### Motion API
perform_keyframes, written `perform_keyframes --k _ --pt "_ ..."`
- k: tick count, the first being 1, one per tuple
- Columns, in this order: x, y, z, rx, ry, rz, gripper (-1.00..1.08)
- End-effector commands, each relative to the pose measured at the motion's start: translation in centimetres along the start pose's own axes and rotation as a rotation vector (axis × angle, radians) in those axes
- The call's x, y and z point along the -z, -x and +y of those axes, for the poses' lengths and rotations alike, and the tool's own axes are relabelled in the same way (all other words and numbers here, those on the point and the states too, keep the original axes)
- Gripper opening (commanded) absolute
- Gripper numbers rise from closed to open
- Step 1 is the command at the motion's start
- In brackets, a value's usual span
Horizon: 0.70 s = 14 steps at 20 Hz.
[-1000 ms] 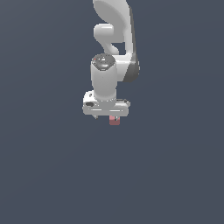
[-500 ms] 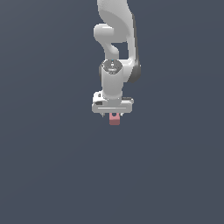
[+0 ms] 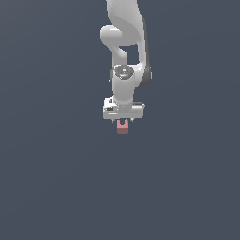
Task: Pick up the object and move it to a goal position.
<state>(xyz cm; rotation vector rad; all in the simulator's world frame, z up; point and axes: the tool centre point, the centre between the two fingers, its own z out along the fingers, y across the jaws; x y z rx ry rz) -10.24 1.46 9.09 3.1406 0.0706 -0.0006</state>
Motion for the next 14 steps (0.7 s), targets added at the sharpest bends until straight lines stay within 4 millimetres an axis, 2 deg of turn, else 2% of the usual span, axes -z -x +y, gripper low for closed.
perform_keyframes --k 1,7,14 --pt "-0.1 0.2 -0.1 0.002 0.0 0.0 1.0" --pt "-0.8 0.1 0.0 0.001 0.0 0.0 1.0" --pt "-3.8 0.3 -0.1 0.001 0.0 0.0 1.0"
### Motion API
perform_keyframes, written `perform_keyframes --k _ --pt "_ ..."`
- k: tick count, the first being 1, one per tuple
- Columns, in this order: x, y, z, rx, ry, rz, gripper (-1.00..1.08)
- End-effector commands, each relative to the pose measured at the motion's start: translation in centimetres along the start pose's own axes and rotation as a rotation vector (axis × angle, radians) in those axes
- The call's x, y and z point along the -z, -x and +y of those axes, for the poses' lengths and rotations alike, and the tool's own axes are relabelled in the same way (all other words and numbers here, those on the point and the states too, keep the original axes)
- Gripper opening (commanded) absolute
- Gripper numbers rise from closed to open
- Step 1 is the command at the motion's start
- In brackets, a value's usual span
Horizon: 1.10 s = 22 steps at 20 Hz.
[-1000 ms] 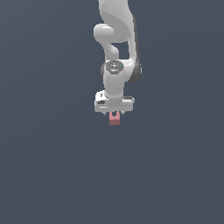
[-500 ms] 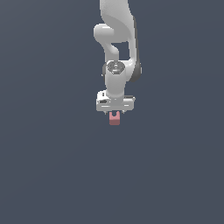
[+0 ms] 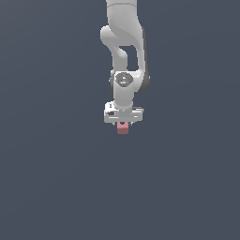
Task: Pick up the object and move it to a goal position.
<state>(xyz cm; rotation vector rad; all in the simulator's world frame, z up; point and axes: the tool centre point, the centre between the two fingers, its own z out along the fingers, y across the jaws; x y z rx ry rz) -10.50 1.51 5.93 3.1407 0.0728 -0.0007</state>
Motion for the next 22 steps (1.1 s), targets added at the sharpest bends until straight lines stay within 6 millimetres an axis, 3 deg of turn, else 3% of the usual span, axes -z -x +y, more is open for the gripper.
perform_keyframes --k 1,7,8,22 --pt "-1.03 0.04 -0.03 0.001 0.0 0.0 1.0" --pt "-1.97 0.0 -0.02 0.001 0.0 0.0 1.0" --pt "-1.97 0.0 -0.02 0.001 0.0 0.0 -1.0" --pt "-1.48 0.01 0.07 0.0 0.0 0.002 -1.0"
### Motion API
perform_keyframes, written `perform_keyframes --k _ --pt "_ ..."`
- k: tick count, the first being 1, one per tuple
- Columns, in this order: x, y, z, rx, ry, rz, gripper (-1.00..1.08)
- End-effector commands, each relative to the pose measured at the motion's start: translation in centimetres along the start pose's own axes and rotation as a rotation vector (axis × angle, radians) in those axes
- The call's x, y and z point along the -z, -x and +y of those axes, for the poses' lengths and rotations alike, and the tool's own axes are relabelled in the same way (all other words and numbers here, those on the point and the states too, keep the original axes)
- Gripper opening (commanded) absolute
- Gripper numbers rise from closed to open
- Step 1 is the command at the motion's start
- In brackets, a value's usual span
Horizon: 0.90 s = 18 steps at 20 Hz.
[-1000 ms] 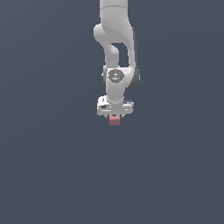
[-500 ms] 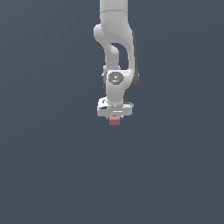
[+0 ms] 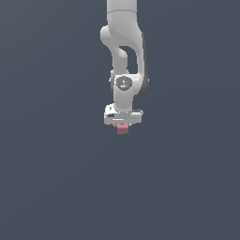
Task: Pick up the object and move it to a goal position.
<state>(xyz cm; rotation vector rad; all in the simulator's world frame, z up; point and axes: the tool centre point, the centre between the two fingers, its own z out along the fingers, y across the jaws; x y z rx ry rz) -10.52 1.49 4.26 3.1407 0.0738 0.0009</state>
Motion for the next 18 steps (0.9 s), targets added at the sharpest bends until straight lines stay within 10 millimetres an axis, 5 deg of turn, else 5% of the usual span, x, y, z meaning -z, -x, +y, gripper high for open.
perform_keyframes --k 1,9,18 --pt "0.4 0.0 0.1 0.0 0.0 0.001 -1.0" --pt "3.9 0.2 0.9 0.0 0.0 0.001 -1.0" --pt "11.5 0.4 2.7 0.0 -0.001 0.0 -1.0"
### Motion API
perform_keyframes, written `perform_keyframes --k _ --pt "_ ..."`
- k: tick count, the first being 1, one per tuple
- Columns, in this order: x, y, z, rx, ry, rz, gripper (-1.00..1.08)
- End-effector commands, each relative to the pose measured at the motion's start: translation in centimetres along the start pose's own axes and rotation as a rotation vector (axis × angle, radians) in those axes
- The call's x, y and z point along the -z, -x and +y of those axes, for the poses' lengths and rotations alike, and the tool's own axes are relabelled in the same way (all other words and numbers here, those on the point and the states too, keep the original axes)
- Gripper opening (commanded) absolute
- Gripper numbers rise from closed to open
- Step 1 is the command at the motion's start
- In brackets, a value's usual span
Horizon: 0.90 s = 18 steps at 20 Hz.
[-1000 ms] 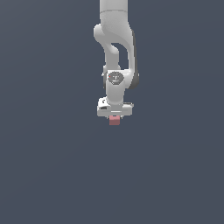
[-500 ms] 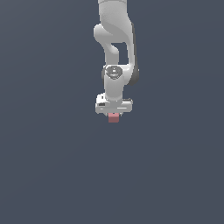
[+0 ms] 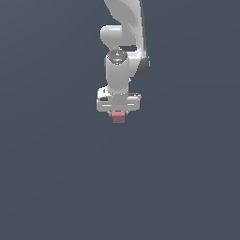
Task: Pick up the object and move it to a goal position.
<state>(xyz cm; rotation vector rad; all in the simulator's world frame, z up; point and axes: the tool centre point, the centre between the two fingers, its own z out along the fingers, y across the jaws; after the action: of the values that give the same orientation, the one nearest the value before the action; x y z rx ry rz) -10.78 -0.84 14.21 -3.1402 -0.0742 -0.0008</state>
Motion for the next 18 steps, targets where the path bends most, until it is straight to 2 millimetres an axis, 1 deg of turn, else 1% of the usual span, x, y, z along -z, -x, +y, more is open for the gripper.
perform_keyframes --k 1,18 --pt "2.5 0.1 0.6 0.0 -0.001 0.0 -1.0" --pt "19.5 0.6 4.5 0.0 -0.001 0.0 -1.0"
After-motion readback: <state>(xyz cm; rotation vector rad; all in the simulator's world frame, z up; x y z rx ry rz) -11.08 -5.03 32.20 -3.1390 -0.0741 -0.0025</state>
